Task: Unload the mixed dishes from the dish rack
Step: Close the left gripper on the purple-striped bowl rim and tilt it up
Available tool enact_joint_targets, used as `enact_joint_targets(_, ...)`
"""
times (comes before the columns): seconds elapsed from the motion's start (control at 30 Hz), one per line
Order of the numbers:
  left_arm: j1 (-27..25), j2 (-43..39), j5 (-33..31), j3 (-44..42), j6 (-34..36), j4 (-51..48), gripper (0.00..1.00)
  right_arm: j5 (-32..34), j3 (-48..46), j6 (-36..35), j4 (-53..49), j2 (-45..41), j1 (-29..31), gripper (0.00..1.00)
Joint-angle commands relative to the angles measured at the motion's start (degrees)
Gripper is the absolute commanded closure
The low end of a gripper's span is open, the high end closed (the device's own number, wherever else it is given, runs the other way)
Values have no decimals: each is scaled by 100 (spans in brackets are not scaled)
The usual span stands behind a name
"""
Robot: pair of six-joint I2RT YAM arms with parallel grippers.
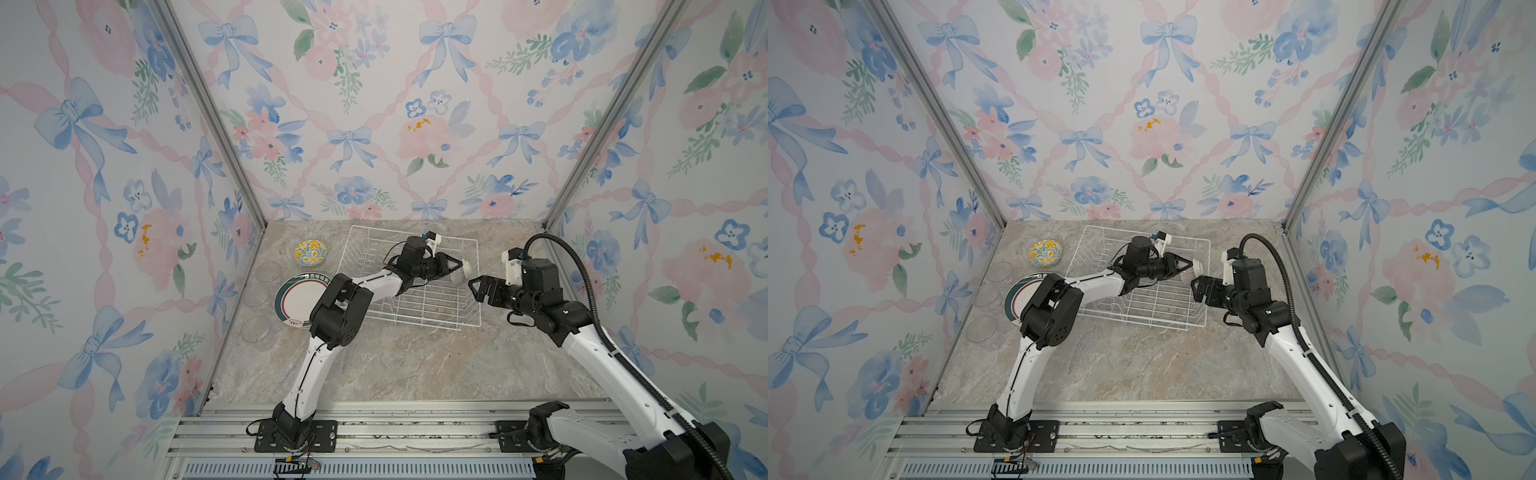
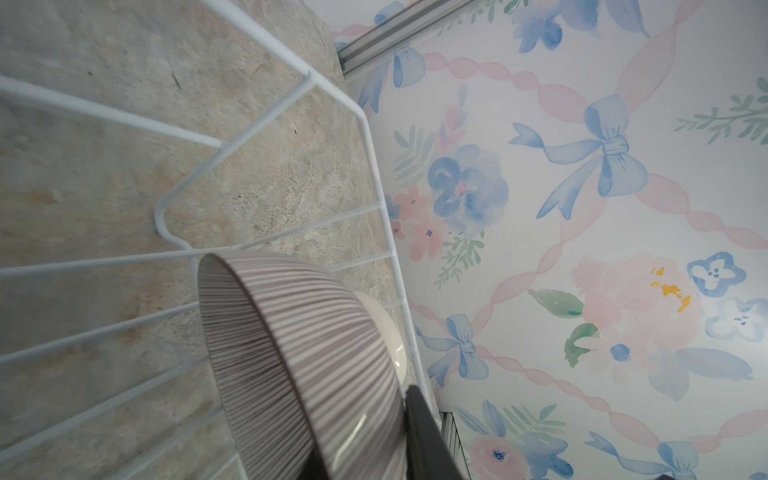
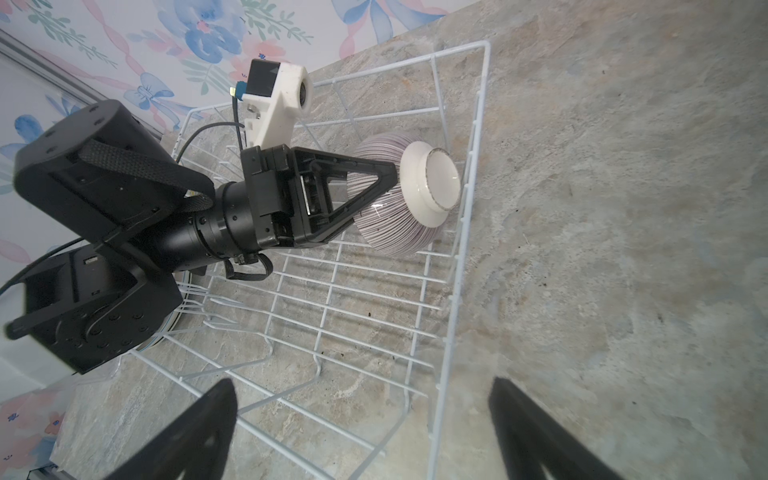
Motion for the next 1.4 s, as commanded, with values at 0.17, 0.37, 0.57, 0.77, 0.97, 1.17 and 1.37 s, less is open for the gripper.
enact_joint_targets(0.17, 15, 177, -33, 105, 121, -23, 86, -52, -31, -14, -125, -13, -71, 3)
enact_joint_targets(0.37, 25, 165, -12, 115, 188, -26, 97, -52, -39, -6, -109, -77, -80, 3)
enact_joint_targets(0.57, 32, 54, -83, 65, 305, -87, 100, -69, -99, 21, -5, -109, -80, 3)
enact_joint_targets(0.77, 23, 4, -129, 65, 354, -168, 100, -78, -90, 2, -42, -73, -80, 3)
enact_joint_targets(0.97, 24, -64, -186, 61, 438, -266, 100, -78, -101, 3, -30, -92, -76, 3)
enact_joint_targets(1.17, 15, -189, -326, 62, 677, -547, 100, -101, -109, 29, -12, -65, -78, 3)
enact_joint_targets(1.37, -13, -302, -526, 104, 977, -935, 100, -136, -107, 56, 40, -43, -80, 3)
